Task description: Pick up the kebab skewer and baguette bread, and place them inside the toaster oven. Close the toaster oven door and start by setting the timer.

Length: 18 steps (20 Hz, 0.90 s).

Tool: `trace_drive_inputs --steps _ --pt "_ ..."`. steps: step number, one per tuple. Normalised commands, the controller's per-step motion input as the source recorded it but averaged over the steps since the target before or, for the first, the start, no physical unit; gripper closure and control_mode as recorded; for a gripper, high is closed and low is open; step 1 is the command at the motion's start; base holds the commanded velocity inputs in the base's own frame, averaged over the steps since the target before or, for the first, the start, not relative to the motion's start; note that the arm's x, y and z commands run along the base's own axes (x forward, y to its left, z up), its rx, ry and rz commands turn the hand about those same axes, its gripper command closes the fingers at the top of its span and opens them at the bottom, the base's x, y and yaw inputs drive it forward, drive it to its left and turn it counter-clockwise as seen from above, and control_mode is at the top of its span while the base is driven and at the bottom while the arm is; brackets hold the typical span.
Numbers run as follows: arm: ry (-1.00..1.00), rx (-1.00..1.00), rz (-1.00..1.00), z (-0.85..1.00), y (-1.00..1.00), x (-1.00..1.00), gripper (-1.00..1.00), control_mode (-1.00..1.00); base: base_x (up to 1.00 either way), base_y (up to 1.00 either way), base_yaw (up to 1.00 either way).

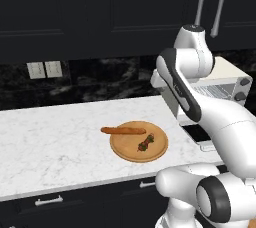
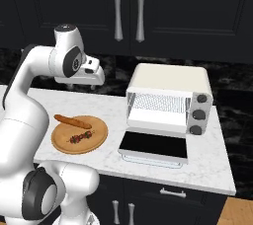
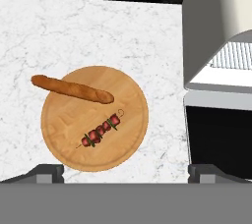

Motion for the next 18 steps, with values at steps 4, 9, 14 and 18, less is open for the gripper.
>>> trace_drive_inputs --steps 4,9,14,18 --pt "0.00 0.00 0.00 0.00 0.00 0.00 -1.00 -1.00 0.00 0.00 0.00" --pt "0.00 0.00 0.00 0.00 0.00 0.00 -1.00 -1.00 0.00 0.00 0.00" --pt "-0.02 0.00 0.00 -0.05 -0.08 -0.25 -1.00 -1.00 0.00 0.00 0.00" --pt "-0.12 0.00 0.11 -0.03 -0.36 -0.26 -1.00 -1.00 0.00 0.00 0.00"
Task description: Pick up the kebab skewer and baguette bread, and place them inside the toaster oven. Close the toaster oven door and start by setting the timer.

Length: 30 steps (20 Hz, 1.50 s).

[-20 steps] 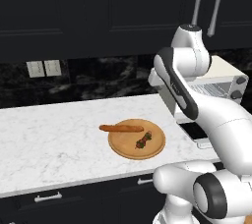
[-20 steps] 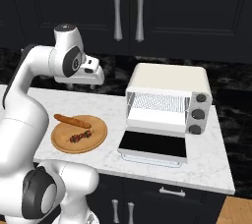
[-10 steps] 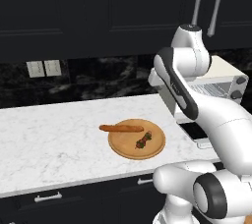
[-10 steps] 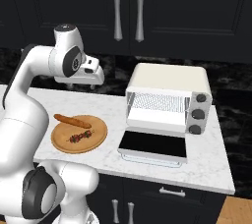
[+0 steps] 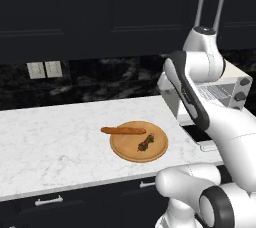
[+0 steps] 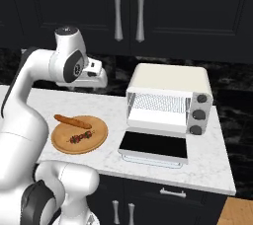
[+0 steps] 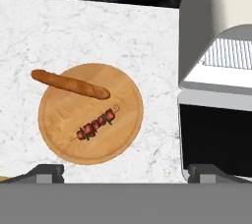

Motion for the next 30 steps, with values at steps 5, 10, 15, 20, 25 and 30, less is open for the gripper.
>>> trace_drive_inputs --steps 5,10,15,20,25,30 --pt "-0.17 0.00 0.19 -0.04 -0.56 0.00 -1.00 -1.00 0.00 0.00 0.00" --pt "-0.35 0.00 0.36 -0.17 -0.79 0.00 -1.00 -1.00 0.00 0.00 0.00" --pt "-0.25 0.05 0.34 -0.23 -0.85 0.07 -1.00 -1.00 0.00 0.00 0.00" --pt "-0.25 0.00 0.26 -0.24 -0.57 0.32 -1.00 -1.00 0.00 0.00 0.00" --pt "-0.11 0.00 0.13 -0.31 -0.41 0.44 -1.00 -1.00 0.00 0.00 0.00" --pt "-0.05 0.00 0.06 -0.28 -0.32 0.26 -1.00 -1.00 0.00 0.00 0.00"
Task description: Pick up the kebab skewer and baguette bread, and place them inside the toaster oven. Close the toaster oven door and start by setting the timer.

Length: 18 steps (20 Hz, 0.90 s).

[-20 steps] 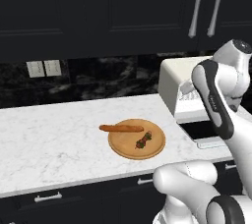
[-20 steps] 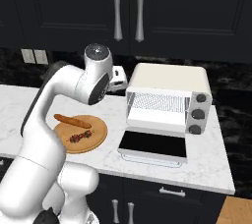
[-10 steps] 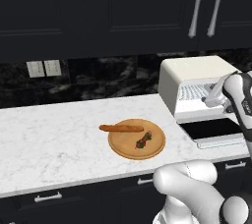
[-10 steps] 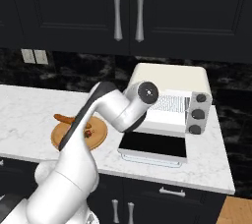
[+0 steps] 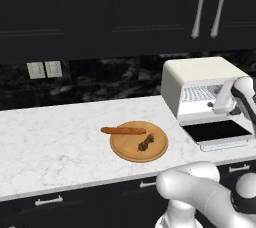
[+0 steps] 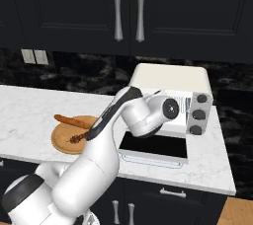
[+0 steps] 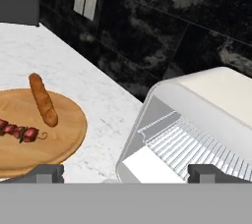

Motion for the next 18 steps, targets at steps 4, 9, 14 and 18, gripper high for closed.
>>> trace_drive_inputs --steps 4,9,14,18 --pt "0.00 0.00 0.00 -0.33 -0.17 0.28 -1.00 -1.00 0.00 0.00 0.00" --pt "0.00 0.00 -0.04 -0.46 -0.09 0.29 -1.00 -1.00 0.00 0.00 0.00" --pt "-0.11 0.00 -0.08 -0.44 -0.09 0.20 -1.00 -1.00 0.00 0.00 0.00" --pt "-0.15 0.00 -0.10 -0.21 -0.24 0.28 -1.00 -1.00 0.00 0.00 0.00"
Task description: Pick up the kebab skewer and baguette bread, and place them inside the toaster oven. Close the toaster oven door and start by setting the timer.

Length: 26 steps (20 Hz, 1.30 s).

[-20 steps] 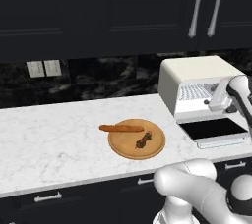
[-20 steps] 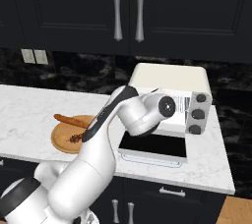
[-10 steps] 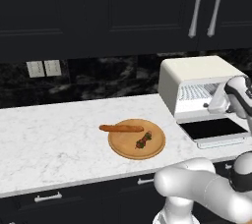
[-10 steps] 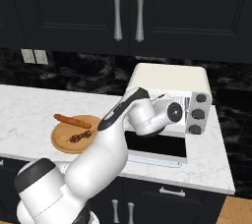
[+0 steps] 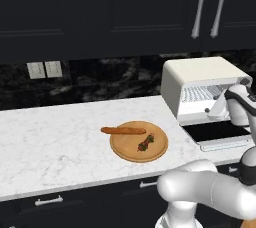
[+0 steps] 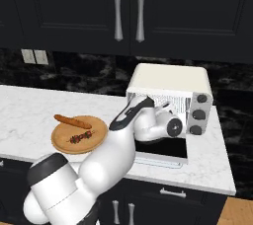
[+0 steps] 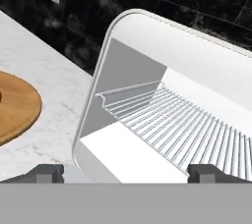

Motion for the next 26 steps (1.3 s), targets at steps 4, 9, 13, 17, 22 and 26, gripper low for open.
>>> trace_drive_inputs --steps 4,9,13,17,22,26 --pt "-0.17 0.00 -0.08 -0.07 -0.11 0.34 -1.00 -1.00 0.00 0.00 0.00" --pt "-0.12 0.00 -0.02 -0.01 -0.10 0.40 -1.00 -1.00 0.00 0.00 0.00" --pt "-0.07 0.00 0.00 -0.08 -0.21 0.24 -1.00 -1.00 0.00 0.00 0.00" --pt "-0.04 0.00 0.00 -0.16 -0.30 0.15 -1.00 -1.00 0.00 0.00 0.00" --pt "-0.03 0.00 0.00 -0.11 -0.29 0.17 -1.00 -1.00 0.00 0.00 0.00" --pt "-0.02 0.00 0.00 -0.16 -0.11 0.13 -1.00 -1.00 0.00 0.00 0.00"
